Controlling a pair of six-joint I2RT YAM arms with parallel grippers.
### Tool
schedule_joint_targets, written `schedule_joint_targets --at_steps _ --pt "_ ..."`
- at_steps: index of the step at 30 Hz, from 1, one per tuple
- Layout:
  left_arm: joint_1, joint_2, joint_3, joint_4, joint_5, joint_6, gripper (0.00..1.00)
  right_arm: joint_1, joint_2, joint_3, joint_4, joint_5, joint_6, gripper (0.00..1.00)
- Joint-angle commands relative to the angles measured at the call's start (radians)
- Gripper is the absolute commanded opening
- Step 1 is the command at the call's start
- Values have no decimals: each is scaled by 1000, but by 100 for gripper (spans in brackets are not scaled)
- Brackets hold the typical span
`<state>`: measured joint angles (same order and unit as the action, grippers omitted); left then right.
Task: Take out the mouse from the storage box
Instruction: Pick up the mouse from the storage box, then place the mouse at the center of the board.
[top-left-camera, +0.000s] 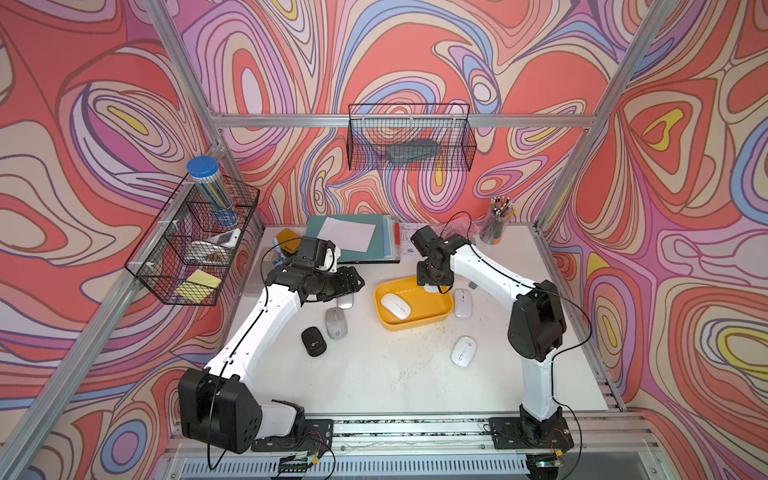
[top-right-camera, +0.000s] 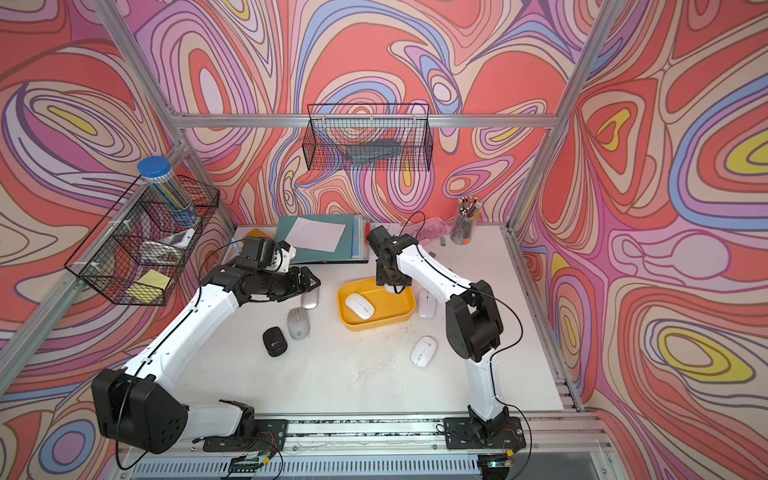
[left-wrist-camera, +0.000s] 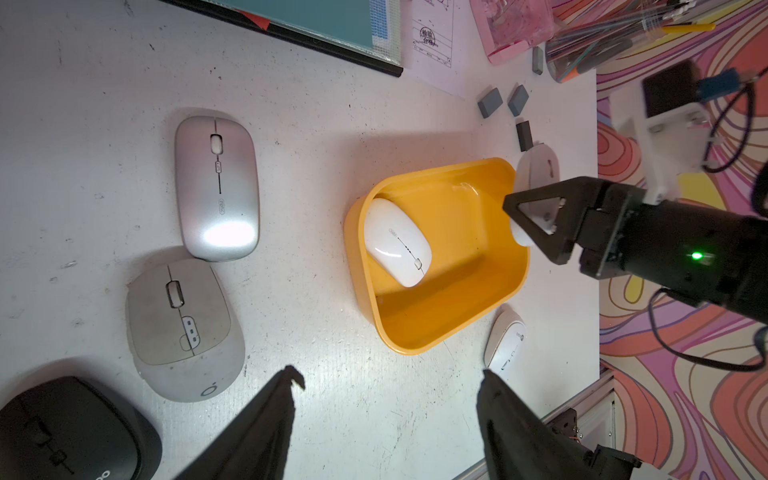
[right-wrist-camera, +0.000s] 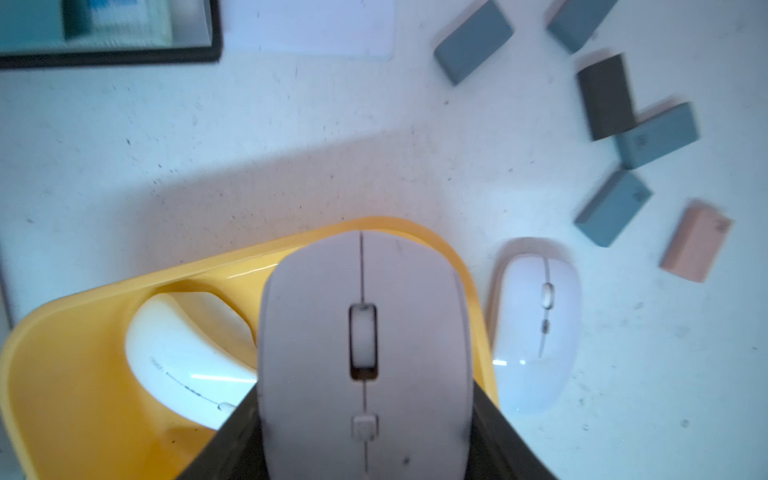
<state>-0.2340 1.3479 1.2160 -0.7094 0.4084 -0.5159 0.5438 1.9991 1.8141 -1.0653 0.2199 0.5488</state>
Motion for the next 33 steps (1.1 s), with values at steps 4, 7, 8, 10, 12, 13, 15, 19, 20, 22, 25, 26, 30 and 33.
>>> schedule_joint_targets --at_steps 4,7,8,10,12,13,15,19,20,22,25,26,30,33 --pt "7 -29 -20 37 25 -9 73 -198 -213 -242 7 67 77 37" --pt "6 -27 -22 36 31 -12 72 -281 -321 -382 54 36 126 35" --pt "4 -28 -25 40 36 -15 72 -295 -341 -417 65 35 137 35" --pt "0 -29 -28 47 47 -19 72 -317 -364 -476 68 41 152 35" --pt "-5 -29 -28 46 47 -19 72 -334 -367 -529 68 39 161 35" --pt "-8 -30 -29 45 44 -18 72 -342 -367 -552 75 22 163 35" --pt "-13 -30 -29 44 40 -15 72 -352 -367 -605 105 -20 171 36" --pt "-16 -33 -28 41 28 -11 72 -352 -343 -656 137 -79 175 37" --pt "-16 -30 -28 41 27 -12 72 -352 -336 -670 150 -90 177 37" --pt "-16 -27 -27 41 29 -12 72 -352 -318 -686 163 -99 177 37" --pt "-18 -23 -29 39 29 -10 72 -352 -288 -701 175 -123 171 38" --pt "-18 -21 -27 39 30 -11 72 -352 -278 -703 178 -137 169 40" --pt "-18 -17 -26 40 35 -11 72 -352 -243 -720 198 -161 166 44" --pt "-18 -11 -29 42 35 -12 72 -352 -233 -719 199 -169 156 51"
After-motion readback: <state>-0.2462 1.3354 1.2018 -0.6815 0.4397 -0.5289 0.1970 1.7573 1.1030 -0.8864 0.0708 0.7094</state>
